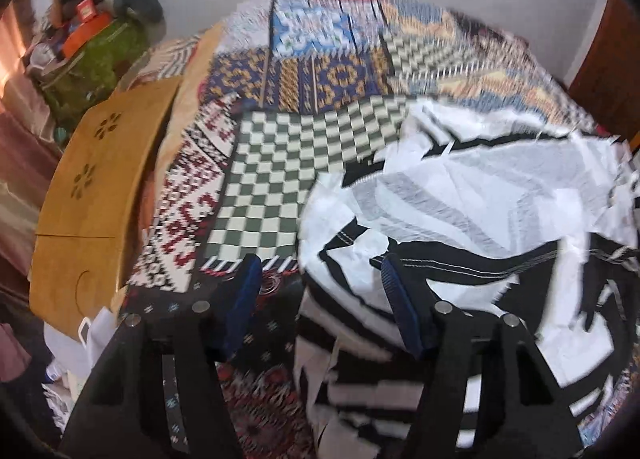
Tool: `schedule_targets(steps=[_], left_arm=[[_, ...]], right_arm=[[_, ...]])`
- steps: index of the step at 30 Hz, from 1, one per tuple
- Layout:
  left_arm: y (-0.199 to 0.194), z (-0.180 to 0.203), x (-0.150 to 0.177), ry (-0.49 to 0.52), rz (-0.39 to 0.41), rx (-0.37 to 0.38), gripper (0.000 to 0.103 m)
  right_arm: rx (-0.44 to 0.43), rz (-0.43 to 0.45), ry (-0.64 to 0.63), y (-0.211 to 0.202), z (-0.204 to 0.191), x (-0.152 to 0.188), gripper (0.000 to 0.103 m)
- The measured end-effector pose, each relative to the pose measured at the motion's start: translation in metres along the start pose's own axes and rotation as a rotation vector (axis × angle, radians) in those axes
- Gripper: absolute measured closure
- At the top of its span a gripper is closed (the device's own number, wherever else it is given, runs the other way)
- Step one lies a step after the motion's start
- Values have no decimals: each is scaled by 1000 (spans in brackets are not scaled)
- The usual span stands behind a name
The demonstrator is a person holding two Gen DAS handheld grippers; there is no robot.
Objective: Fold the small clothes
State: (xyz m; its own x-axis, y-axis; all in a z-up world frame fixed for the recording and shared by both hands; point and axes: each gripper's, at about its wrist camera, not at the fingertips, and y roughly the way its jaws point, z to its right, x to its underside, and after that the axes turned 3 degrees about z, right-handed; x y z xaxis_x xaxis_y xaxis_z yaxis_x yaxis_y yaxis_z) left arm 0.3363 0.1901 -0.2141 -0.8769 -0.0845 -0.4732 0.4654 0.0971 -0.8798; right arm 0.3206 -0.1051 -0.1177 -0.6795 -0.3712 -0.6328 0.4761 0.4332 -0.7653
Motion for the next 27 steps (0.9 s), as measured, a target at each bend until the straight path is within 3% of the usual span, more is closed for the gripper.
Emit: schedule_targets(steps=[4, 6, 8, 10, 14, 21, 27], left_arm=[[28, 6, 2, 4, -76, -11, 41], [34, 3, 4, -52, -102, 26, 51], [35, 4, 5, -84, -109, 71, 76], [32, 7, 5, -81, -106, 40, 97], [22, 13, 4, -69, -77, 8, 100], [-34, -2, -33, -78, 95, -13, 100], [-32, -24, -60, -144, 115, -28, 100]], right_arm=[[86, 3, 46, -20, 38, 22, 57], [124, -1, 58, -24, 54, 31, 55], [141, -13, 65, -23, 65, 39, 53], [166, -32, 66, -17, 72, 43, 53], [147, -10, 63, -6, 76, 43, 54], [107, -72, 54, 20, 73, 50, 54], [82, -89, 77, 25, 76, 57, 54]])
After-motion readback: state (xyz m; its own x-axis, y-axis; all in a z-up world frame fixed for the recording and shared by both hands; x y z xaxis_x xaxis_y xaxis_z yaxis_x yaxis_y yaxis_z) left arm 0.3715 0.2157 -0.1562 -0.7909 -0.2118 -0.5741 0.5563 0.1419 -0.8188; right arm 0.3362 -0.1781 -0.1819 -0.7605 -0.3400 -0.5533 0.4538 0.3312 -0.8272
